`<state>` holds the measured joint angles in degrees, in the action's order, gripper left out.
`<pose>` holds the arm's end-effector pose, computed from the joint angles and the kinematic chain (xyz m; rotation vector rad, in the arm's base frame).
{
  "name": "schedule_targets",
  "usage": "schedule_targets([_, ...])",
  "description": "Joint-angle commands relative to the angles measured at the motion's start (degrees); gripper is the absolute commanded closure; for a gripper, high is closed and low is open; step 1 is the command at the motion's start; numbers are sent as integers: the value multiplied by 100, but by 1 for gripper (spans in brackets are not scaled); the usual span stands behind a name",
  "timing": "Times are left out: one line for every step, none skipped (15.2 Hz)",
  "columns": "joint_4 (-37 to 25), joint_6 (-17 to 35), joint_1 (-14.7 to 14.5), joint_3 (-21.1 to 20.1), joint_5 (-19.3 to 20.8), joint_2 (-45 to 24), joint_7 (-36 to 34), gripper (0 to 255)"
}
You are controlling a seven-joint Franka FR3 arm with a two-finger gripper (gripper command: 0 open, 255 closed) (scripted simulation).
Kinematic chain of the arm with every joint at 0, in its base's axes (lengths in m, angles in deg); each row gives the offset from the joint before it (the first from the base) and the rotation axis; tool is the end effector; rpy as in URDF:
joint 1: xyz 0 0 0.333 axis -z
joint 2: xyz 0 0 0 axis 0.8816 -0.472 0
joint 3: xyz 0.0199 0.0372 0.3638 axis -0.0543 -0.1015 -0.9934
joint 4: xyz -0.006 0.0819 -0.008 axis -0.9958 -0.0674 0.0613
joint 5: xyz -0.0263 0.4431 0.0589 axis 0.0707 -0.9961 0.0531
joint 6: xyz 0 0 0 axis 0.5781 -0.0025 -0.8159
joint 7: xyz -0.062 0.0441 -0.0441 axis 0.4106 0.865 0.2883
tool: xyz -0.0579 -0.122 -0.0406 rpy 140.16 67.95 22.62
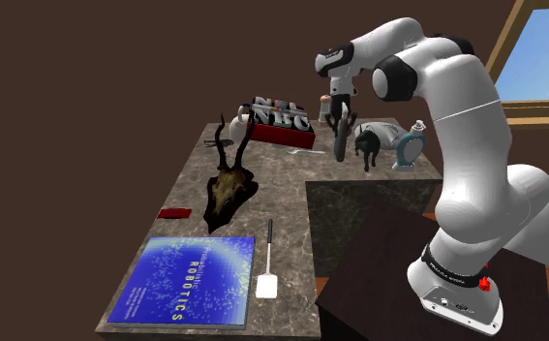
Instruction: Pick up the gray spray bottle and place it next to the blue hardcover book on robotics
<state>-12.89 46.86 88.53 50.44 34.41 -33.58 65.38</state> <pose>0.5811 -0.4516 0.3002 -2.5078 1.2766 0.6965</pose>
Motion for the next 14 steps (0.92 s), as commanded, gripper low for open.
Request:
schedule_targets([-65,-127,6,11,17,64,-17,255])
schedule_targets([-106,-189,9,14,22,87,-27,255])
schedule_targets([-149,-251,12,17,27,108,-38,255])
schedule_targets([-194,-314,16,19,32,128,-48,255])
schedule_targets([-241,-378,21,22,36,147,-59,255])
schedule_targets([-242,-380,21,22,37,149,-59,255])
schedule_targets([79,-287,-96,27,57,386,-118,255])
schedule_targets([376,-204,-209,30,76,613,-183,255])
schedule_targets([654,-130,-317,29,94,831,-254,255])
schedule_targets([913,-64,-421,25,110,1042,-331,255])
schedule_targets([1158,-5,-521,18,126,1246,-412,255])
schedule_targets([1388,48,-619,7,140,1445,-498,255])
schedule_targets([1605,95,-712,-9,153,1639,-589,255])
schedule_targets([1811,136,-801,-27,164,1828,-684,255])
